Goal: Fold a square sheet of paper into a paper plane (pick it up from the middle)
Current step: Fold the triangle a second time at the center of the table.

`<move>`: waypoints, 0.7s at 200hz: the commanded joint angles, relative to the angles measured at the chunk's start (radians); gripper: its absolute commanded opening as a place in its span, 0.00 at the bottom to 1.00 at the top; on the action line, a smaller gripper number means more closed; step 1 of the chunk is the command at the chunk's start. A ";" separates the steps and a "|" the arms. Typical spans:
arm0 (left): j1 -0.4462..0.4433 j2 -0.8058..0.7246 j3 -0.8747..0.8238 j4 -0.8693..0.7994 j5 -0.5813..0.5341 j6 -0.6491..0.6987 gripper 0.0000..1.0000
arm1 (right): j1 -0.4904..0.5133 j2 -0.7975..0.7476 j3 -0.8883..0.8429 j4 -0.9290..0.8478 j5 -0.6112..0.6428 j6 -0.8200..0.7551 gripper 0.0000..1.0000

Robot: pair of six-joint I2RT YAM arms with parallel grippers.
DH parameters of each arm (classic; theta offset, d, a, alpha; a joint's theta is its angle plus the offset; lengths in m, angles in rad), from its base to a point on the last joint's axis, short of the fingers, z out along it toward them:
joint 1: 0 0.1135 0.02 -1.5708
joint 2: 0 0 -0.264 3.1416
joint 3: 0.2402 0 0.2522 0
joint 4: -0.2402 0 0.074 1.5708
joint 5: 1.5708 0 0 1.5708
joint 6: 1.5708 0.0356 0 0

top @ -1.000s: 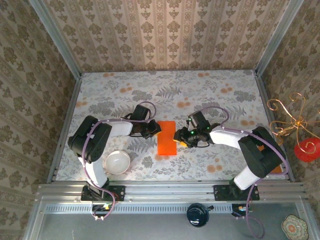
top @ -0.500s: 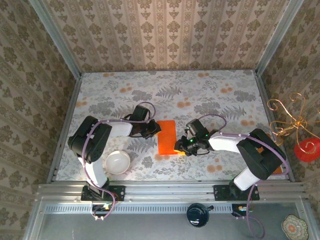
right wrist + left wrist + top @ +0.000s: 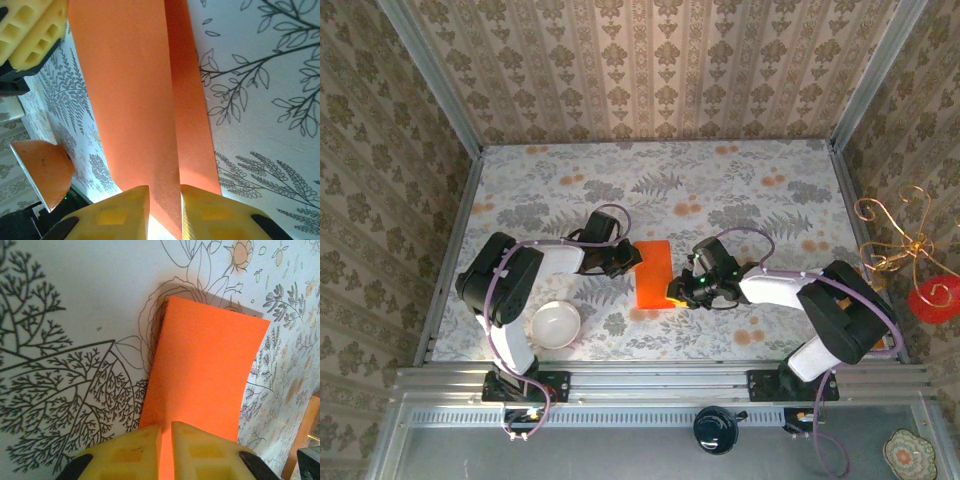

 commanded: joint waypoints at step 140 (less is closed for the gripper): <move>0.007 -0.089 0.078 -0.134 -0.007 0.157 0.20 | 0.006 -0.036 0.010 -0.063 0.068 -0.015 0.05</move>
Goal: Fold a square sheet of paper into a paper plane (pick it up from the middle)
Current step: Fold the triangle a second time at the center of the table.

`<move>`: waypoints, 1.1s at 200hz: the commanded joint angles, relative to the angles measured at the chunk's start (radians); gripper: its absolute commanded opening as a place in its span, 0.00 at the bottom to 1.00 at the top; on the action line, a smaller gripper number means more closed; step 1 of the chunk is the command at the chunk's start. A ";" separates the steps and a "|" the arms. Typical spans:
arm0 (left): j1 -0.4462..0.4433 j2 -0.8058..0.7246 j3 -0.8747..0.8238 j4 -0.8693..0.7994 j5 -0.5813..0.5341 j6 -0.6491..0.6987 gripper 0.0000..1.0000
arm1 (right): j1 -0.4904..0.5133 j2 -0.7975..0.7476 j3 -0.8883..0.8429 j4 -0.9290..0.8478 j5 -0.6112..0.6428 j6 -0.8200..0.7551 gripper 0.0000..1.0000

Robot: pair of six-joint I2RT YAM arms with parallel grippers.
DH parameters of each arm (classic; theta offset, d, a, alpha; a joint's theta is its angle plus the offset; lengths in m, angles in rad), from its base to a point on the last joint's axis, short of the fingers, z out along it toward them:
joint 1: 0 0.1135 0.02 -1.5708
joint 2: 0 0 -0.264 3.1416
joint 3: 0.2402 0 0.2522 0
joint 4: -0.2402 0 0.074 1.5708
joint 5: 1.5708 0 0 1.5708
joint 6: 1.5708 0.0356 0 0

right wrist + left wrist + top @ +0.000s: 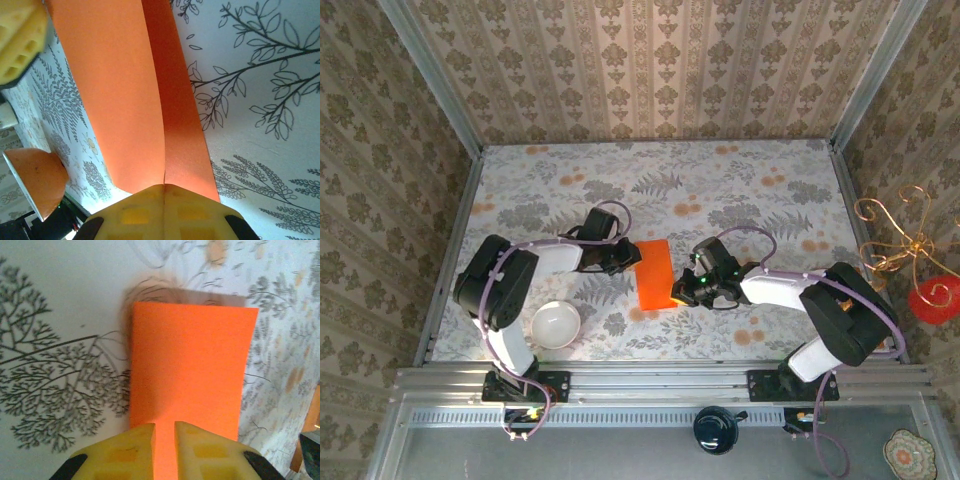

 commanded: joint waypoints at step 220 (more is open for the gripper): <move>0.004 0.118 0.084 -0.122 0.000 0.097 0.13 | 0.032 0.130 0.171 0.122 -0.063 0.012 0.00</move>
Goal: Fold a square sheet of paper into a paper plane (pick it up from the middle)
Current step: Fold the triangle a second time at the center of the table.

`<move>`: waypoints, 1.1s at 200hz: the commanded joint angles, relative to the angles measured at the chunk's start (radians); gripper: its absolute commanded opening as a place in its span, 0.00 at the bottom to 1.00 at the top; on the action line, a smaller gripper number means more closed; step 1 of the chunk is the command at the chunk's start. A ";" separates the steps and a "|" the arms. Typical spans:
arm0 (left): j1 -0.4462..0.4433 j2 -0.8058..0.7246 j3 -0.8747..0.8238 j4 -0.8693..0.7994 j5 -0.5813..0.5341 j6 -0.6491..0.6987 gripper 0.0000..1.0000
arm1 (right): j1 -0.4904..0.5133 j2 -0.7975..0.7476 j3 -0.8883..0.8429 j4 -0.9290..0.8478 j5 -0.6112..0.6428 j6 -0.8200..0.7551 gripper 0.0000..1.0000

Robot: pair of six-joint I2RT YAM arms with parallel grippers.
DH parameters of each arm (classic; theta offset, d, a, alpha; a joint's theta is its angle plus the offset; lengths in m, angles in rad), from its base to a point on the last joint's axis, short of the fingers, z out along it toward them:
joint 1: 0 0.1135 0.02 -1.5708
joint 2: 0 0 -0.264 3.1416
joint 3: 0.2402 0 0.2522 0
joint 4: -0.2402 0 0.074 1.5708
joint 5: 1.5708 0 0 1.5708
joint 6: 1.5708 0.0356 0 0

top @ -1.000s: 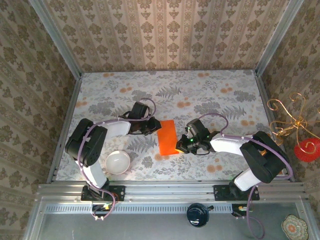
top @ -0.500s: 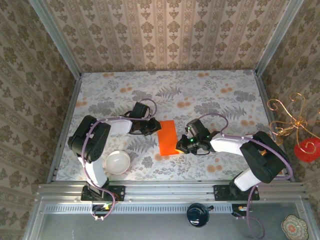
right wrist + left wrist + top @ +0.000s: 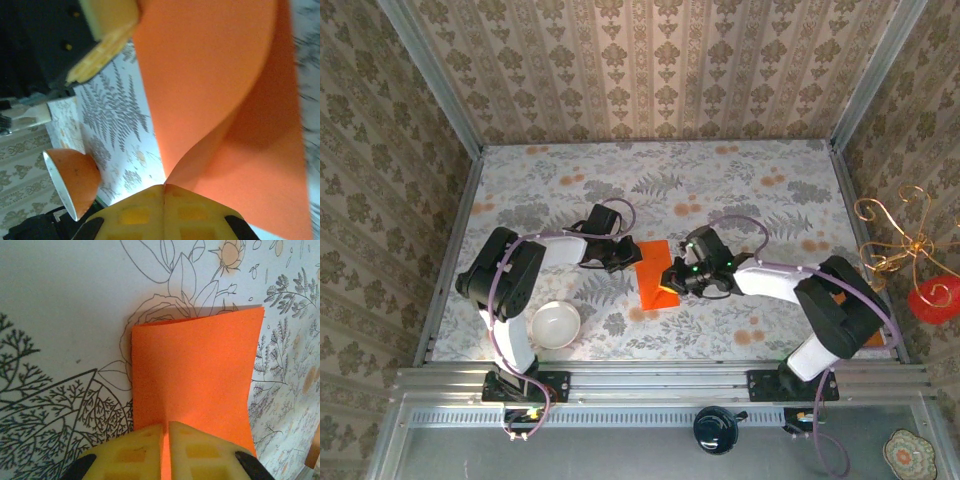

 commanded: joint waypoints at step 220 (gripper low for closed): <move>-0.010 0.027 -0.001 -0.066 -0.025 0.017 0.12 | 0.078 0.191 0.077 0.114 0.165 0.096 0.00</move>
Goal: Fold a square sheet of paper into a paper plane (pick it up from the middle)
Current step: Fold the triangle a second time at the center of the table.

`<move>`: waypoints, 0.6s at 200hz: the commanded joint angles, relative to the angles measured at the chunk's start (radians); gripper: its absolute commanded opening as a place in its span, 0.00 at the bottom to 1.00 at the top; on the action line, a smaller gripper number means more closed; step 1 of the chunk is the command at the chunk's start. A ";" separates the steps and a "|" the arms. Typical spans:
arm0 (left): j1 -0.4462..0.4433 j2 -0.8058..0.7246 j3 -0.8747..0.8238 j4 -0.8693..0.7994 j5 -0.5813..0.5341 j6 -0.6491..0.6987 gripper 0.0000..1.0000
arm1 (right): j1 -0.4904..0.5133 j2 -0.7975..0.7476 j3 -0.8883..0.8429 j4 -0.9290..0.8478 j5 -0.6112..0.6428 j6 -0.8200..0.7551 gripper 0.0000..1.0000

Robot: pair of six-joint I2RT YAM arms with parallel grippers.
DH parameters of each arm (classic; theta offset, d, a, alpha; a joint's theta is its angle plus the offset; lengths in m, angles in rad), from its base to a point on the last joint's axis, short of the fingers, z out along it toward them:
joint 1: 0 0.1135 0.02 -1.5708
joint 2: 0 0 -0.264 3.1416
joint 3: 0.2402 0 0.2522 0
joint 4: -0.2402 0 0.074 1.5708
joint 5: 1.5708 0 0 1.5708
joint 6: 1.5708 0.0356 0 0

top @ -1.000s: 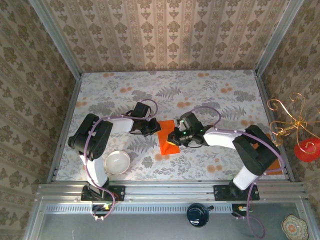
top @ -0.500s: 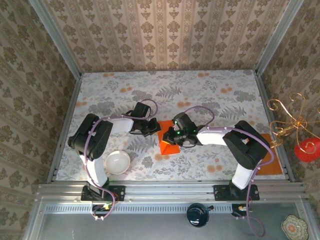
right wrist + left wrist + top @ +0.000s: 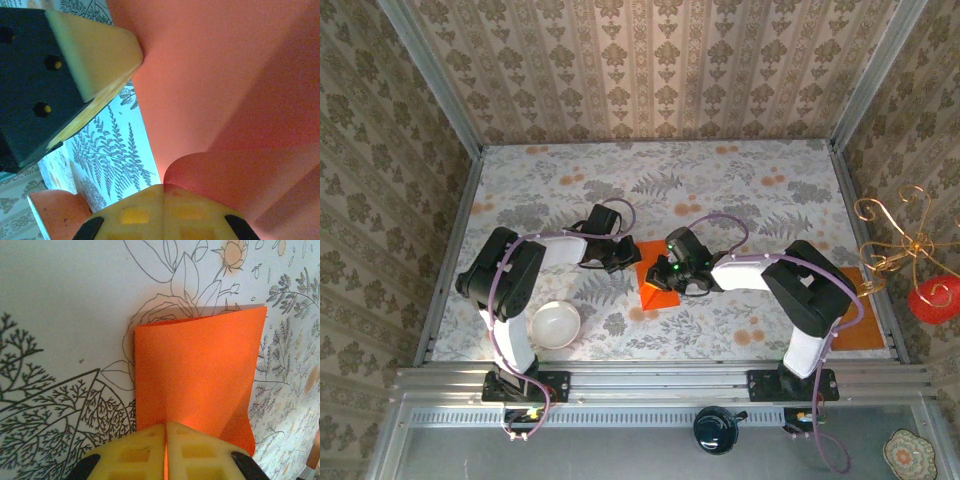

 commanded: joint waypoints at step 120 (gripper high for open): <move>-0.009 0.026 -0.001 -0.065 -0.024 0.014 0.12 | 0.005 0.021 -0.021 0.028 0.049 0.031 0.00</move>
